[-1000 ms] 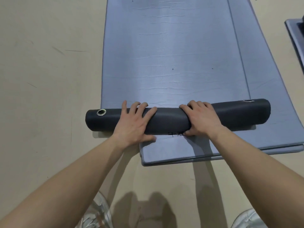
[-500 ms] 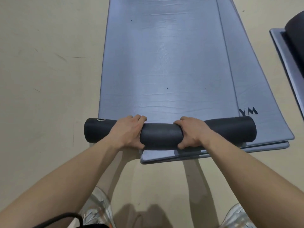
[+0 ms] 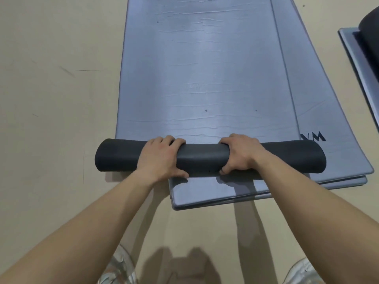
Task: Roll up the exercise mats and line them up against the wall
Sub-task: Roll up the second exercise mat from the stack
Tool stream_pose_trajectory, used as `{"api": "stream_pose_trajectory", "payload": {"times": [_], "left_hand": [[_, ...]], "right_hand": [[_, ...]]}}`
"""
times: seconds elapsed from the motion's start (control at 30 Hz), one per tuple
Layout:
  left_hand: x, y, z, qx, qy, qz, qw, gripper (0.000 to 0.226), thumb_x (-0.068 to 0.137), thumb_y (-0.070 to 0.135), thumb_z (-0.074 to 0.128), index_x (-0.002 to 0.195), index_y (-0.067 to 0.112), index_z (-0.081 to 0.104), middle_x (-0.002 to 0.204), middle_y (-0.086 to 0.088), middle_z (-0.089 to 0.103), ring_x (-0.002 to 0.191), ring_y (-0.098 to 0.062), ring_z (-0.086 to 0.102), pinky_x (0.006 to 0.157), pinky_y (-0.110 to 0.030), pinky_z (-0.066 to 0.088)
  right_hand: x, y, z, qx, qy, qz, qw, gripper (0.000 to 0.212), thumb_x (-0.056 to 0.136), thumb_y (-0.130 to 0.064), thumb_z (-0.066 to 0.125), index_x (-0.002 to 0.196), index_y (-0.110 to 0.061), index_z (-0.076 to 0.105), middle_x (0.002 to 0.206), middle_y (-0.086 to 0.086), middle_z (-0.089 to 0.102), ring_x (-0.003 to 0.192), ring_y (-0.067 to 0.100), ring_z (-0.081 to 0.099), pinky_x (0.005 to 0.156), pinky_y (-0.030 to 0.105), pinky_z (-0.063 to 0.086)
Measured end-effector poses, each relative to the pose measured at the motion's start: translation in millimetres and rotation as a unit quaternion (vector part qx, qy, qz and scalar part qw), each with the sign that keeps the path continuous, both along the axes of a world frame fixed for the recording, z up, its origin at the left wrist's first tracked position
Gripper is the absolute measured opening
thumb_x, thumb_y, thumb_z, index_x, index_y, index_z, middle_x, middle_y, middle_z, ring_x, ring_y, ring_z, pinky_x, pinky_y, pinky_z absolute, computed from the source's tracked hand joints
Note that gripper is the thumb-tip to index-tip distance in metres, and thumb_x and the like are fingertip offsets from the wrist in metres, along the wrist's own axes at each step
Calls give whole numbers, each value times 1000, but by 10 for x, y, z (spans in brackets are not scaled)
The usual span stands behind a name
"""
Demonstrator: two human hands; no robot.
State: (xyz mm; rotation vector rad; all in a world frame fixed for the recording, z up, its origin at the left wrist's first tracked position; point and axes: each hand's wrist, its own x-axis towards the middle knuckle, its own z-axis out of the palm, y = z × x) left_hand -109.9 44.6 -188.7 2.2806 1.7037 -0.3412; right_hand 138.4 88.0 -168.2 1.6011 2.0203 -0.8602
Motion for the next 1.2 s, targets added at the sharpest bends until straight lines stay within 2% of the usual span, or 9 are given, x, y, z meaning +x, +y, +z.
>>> {"api": "stream_pose_trajectory", "payload": {"times": [0.1, 0.2, 0.43, 0.6, 0.77, 0.9, 1.0, 1.07, 1.2], "left_hand": [[-25, 306, 89, -64, -36, 22, 997, 92, 60, 81, 77, 138, 40, 48, 123, 10, 63, 107, -20, 61, 89, -38, 51], [-47, 573, 159, -162, -42, 41, 985, 93, 55, 79, 81, 134, 41, 51, 117, 11, 67, 104, -20, 62, 89, -40, 54], [-152, 80, -200, 129, 35, -56, 989, 111, 62, 70, 80, 152, 26, 31, 138, -5, 52, 114, -30, 54, 101, -44, 40], [-23, 401, 20, 61, 33, -5, 998, 84, 66, 56, 81, 134, 23, 44, 118, -4, 59, 98, -28, 59, 90, -40, 46], [-25, 133, 172, -64, 42, -32, 997, 79, 62, 63, 83, 120, 25, 45, 103, 2, 60, 86, -22, 61, 74, -37, 51], [-19, 161, 172, -143, 32, -28, 989, 82, 59, 63, 86, 118, 27, 43, 103, 3, 59, 89, -23, 60, 78, -40, 53], [-15, 341, 170, -204, 14, -18, 979, 87, 57, 62, 89, 121, 28, 41, 111, 3, 58, 95, -22, 58, 81, -40, 51], [-37, 344, 148, -185, 9, -18, 983, 95, 58, 65, 87, 131, 28, 40, 123, 1, 55, 106, -23, 54, 90, -39, 46], [19, -33, -42, 25, 56, -47, 997, 118, 59, 74, 79, 152, 24, 26, 146, -6, 39, 135, -31, 38, 116, -53, 26]], "right_hand": [[67, -162, -63, 166, -20, 21, 986, 96, 59, -65, 84, 142, -31, 48, 128, -2, 53, 116, 26, 53, 101, 46, 44], [40, -467, -292, 324, -87, 62, 940, 83, 62, -41, 88, 132, -17, 51, 117, 6, 60, 102, 32, 59, 92, 48, 44], [4, 37, -154, 217, -91, 76, 969, 68, 62, -57, 79, 117, -28, 52, 101, -4, 62, 88, 26, 63, 69, 35, 40], [-63, 268, 127, 124, -83, 60, 987, 63, 58, -55, 81, 108, -30, 52, 86, -7, 60, 81, 24, 61, 63, 32, 44], [-35, -55, 224, -5, -70, 62, 996, 70, 55, -59, 83, 113, -33, 53, 104, -6, 66, 93, 22, 62, 72, 35, 47], [-15, -633, 28, 194, -53, 89, 976, 104, 62, -58, 74, 152, -26, 33, 143, 3, 48, 129, 28, 47, 111, 46, 32], [-49, -833, -181, 273, -46, 81, 958, 123, 56, -59, 82, 156, -14, 27, 147, 11, 43, 135, 34, 40, 118, 54, 23], [-62, -727, -258, 255, -54, 74, 962, 129, 51, -65, 84, 156, -17, 24, 147, 8, 42, 135, 32, 39, 119, 53, 21], [-72, -320, -291, 174, -37, 65, 982, 124, 51, -74, 76, 153, -27, 24, 146, 1, 43, 134, 26, 42, 118, 47, 22]]}}
